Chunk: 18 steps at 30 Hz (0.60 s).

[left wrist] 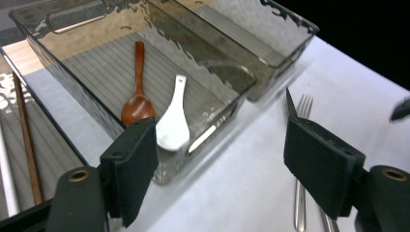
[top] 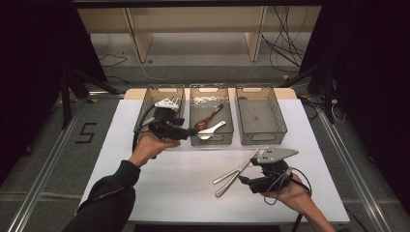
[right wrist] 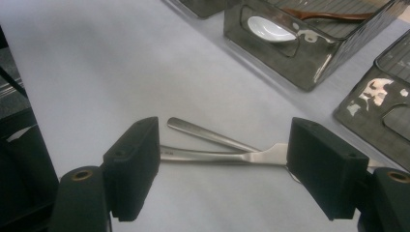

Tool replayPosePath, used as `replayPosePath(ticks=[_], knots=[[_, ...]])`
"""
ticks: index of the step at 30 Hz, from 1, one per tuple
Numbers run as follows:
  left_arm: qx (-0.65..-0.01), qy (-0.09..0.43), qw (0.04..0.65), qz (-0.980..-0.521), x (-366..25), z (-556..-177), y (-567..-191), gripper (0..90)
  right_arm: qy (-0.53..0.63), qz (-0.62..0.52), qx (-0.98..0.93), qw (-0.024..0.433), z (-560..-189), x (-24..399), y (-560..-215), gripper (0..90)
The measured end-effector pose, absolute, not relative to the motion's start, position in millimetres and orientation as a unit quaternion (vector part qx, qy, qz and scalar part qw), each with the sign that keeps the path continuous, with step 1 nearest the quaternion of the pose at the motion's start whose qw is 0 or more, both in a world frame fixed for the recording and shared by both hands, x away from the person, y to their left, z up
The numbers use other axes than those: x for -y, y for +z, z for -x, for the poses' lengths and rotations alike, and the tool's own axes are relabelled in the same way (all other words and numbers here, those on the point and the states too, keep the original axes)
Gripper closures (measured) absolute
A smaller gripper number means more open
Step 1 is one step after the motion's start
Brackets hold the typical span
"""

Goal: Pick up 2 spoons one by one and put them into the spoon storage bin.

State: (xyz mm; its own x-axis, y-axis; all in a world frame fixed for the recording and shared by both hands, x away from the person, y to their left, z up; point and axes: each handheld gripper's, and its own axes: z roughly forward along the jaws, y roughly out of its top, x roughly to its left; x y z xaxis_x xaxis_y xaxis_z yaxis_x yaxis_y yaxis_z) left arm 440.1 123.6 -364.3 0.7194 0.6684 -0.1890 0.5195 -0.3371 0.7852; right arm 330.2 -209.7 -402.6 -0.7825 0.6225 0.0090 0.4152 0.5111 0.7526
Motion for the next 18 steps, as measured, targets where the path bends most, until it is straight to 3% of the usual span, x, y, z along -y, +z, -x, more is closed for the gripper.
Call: replayPosePath(ticks=[18], knots=[[-0.353, 0.091, 0.457, -0.811, -144, -385, -384, 23.8, 0.356, -0.320, -0.869, 0.126, -353, 203, -412, 28.8]])
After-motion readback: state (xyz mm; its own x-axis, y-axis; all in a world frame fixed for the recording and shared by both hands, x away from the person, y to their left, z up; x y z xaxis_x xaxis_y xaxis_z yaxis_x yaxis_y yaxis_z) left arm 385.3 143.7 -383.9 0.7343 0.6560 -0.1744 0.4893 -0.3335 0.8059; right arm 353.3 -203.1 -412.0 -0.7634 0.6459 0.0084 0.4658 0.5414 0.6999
